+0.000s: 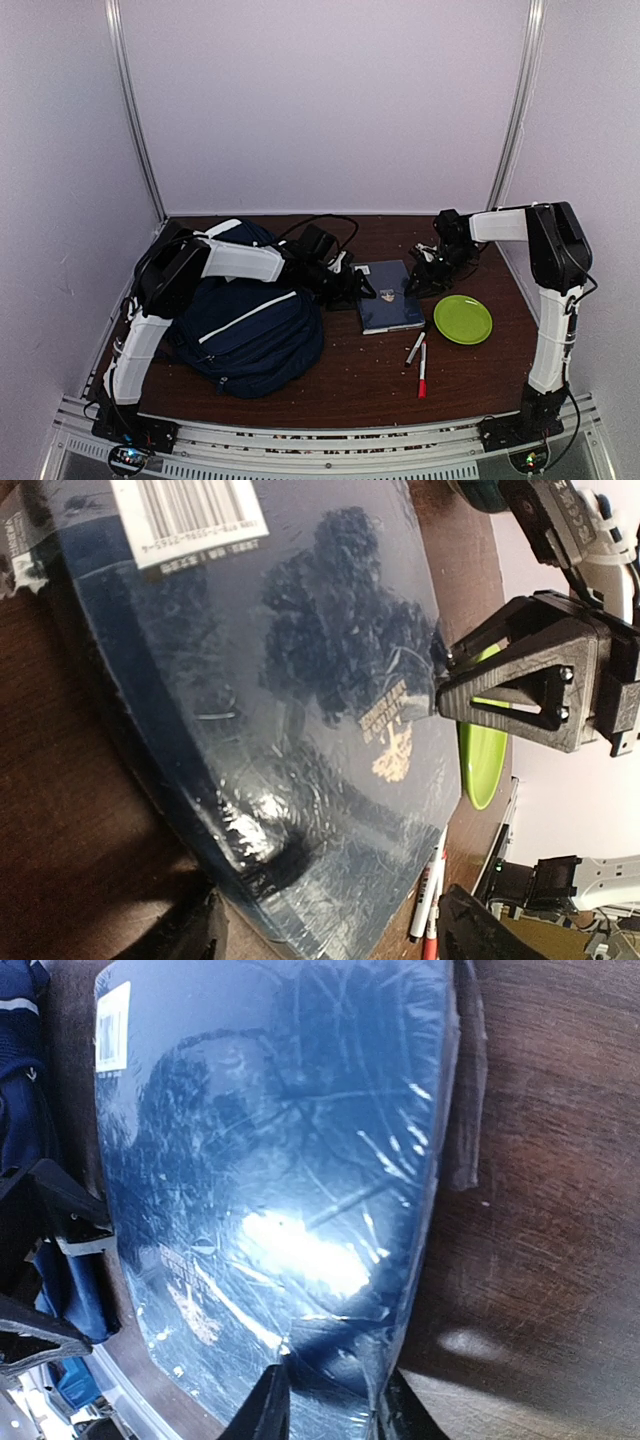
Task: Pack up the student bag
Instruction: Pick up the book from the center of the board.
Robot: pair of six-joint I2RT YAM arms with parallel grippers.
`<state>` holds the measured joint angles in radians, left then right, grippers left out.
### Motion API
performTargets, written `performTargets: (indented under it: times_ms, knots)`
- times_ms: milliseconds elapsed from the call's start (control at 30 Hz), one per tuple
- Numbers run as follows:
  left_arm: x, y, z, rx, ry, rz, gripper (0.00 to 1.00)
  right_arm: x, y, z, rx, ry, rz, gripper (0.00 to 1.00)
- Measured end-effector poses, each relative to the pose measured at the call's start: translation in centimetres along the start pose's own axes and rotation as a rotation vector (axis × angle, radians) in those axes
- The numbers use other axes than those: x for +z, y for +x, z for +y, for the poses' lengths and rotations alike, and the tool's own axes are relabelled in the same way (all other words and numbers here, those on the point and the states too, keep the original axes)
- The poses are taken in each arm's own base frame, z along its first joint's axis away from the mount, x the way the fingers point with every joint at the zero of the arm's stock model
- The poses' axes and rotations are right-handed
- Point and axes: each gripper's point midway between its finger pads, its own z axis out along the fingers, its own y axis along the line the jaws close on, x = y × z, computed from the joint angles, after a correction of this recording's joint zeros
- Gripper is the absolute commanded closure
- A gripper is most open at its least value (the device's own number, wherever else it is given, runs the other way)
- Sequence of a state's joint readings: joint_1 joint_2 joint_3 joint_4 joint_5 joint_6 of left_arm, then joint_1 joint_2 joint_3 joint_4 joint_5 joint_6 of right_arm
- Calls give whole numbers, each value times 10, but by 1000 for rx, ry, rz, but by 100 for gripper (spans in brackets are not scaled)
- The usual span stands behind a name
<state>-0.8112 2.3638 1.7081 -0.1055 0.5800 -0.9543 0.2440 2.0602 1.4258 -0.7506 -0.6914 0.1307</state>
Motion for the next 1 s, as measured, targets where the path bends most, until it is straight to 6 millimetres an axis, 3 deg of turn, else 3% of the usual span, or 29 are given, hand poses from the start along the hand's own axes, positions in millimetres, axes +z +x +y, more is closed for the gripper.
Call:
performTargets:
  times_ms: [300, 433, 567, 633, 833, 1000]
  knots:
    - [-5, -5, 6, -47, -4, -4, 27, -13, -4, 20, 42, -133, -40, 73]
    - [-7, -8, 9, -64, -4, -7, 26, -36, -14, 52, 2, -218, -107, 73]
    - [-7, -8, 9, -67, 7, -3, 26, -60, -23, 105, -118, -345, -182, 72]
    - [-10, -10, 9, -67, 27, 1, 26, -63, -25, 117, -147, -378, -197, 72]
    - [-18, -8, 11, -48, 41, -19, 25, -60, -31, 129, -160, -458, -182, 71]
    - [-32, 3, 13, 1, 3, -44, 23, -56, -26, 156, -230, -531, -163, 71]
